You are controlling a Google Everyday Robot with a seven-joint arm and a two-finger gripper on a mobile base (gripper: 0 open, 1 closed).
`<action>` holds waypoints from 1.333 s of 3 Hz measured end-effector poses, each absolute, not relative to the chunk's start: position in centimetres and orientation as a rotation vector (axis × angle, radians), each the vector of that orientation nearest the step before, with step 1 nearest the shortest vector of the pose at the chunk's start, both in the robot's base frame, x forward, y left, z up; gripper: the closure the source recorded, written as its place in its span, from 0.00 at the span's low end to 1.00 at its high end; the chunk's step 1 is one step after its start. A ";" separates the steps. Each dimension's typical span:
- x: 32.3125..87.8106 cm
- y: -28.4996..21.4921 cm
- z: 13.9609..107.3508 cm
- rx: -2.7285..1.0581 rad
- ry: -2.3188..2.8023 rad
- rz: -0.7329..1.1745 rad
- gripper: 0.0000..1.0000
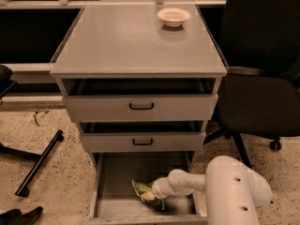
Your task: Pick green jalapeno chip bag from bottom drawer and place on counter
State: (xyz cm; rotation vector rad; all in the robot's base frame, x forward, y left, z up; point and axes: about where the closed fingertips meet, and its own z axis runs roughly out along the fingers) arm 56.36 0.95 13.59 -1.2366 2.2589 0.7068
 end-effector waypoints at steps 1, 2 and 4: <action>55.8 0.3 19.2 -1.256 2.218 0.739 0.88; 56.0 0.8 27.3 -1.309 2.168 0.721 1.00; 58.1 0.5 31.4 -1.339 2.121 0.659 1.00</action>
Offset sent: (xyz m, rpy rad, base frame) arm 0.0213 -0.0014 0.2757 0.0066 -0.1536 0.1198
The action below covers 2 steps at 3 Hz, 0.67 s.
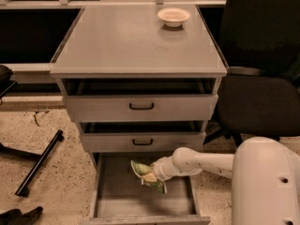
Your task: Pick green jalapeno chip bag from bottom drawer and place on counter
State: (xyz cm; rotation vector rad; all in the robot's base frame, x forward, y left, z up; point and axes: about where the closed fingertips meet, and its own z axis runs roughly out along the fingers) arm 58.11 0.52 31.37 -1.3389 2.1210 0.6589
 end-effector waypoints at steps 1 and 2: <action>57.7 1.4 34.7 -1.386 2.110 0.633 1.00; 55.8 4.2 39.7 -1.481 2.112 0.565 1.00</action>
Offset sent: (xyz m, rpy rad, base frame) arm -0.0331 0.0715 0.2594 -0.2543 -0.1920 0.1827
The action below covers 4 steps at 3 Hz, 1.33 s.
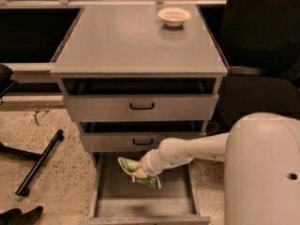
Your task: Pick green jalapeno chip bag from bottom drawer and place on counter
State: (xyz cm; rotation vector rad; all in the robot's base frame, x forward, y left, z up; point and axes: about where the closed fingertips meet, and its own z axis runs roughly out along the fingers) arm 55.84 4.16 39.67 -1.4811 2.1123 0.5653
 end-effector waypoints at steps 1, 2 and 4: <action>51.8 7.7 43.9 -1.618 2.112 0.525 1.00; 50.0 8.3 46.2 -1.677 2.083 0.497 1.00; 51.6 8.5 48.7 -1.668 2.024 0.547 1.00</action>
Offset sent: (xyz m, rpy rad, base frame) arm -0.0343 0.0329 0.0368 -0.0679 0.0079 0.0698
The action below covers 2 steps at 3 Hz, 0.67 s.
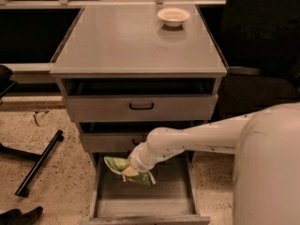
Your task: Pick green jalapeno chip bag from bottom drawer and place on counter
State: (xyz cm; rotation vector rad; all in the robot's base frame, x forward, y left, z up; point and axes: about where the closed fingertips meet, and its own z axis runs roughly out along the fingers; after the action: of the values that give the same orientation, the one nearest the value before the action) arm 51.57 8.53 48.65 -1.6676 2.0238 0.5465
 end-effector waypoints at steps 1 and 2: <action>54.5 9.3 56.9 -1.635 1.849 0.640 1.00; 57.8 9.3 66.2 -1.645 1.676 0.658 1.00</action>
Offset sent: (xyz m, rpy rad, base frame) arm 0.1248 0.0035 0.3222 0.3756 -0.3089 0.2032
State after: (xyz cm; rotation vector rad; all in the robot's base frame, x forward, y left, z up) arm 57.78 9.34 66.23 -1.6445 1.6765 0.6583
